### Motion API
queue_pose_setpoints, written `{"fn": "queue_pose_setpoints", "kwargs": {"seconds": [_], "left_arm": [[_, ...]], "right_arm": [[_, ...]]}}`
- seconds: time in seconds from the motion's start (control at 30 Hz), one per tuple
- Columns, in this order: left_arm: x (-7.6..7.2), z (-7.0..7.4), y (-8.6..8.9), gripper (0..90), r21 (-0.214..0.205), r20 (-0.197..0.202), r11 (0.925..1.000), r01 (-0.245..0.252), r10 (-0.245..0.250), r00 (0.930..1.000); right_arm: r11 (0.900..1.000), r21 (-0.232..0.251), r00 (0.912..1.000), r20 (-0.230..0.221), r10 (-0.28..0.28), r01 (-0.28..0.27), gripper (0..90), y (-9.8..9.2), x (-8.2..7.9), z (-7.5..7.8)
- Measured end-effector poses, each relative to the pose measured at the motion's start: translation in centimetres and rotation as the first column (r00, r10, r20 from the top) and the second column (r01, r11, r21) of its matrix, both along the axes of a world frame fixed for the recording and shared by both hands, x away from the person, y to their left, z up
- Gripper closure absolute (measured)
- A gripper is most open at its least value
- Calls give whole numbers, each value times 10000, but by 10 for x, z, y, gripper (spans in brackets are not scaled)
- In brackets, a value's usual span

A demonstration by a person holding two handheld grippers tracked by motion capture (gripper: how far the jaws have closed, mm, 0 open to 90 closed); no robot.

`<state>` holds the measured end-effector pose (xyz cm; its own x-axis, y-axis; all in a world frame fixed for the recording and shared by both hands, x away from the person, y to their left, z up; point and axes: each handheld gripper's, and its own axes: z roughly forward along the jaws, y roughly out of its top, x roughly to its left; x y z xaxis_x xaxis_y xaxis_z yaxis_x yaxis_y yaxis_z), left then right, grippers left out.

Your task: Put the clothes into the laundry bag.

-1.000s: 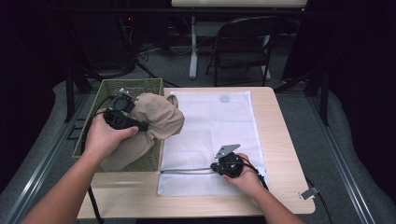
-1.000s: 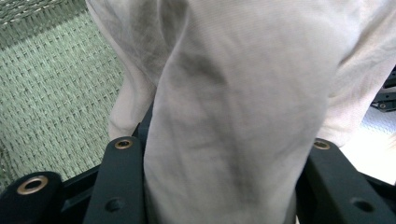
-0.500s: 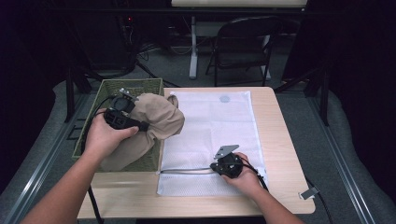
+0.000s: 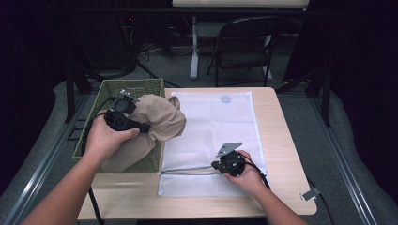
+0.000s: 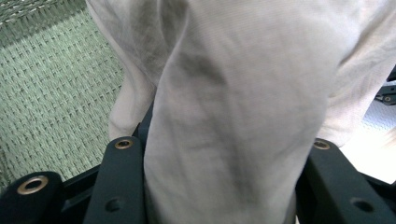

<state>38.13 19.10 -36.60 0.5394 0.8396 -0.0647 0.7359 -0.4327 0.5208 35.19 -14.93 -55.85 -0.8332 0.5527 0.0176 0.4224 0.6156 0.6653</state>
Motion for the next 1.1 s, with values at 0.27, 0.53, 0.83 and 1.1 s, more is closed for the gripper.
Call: {"fn": "queue_pose_setpoints", "kwargs": {"seconds": [0.27,0.53,0.83,1.1], "left_arm": [[-2,1,2,535,-80,70,10000,-12,13,10000],[-4,0,3,534,-66,27,10000,12,-12,10000],[-7,-2,5,534,-116,51,9999,91,-90,9999],[-12,-1,3,534,-133,54,9997,225,-225,9997]], "right_arm": [[10000,-39,10000,-61,65,-65,884,0,4,10],[9997,-80,9997,-148,209,-210,885,2,14,23],[9981,-415,9981,-416,445,-463,886,4,26,39],[9982,-355,9978,-481,464,-481,886,9,34,54]]}}
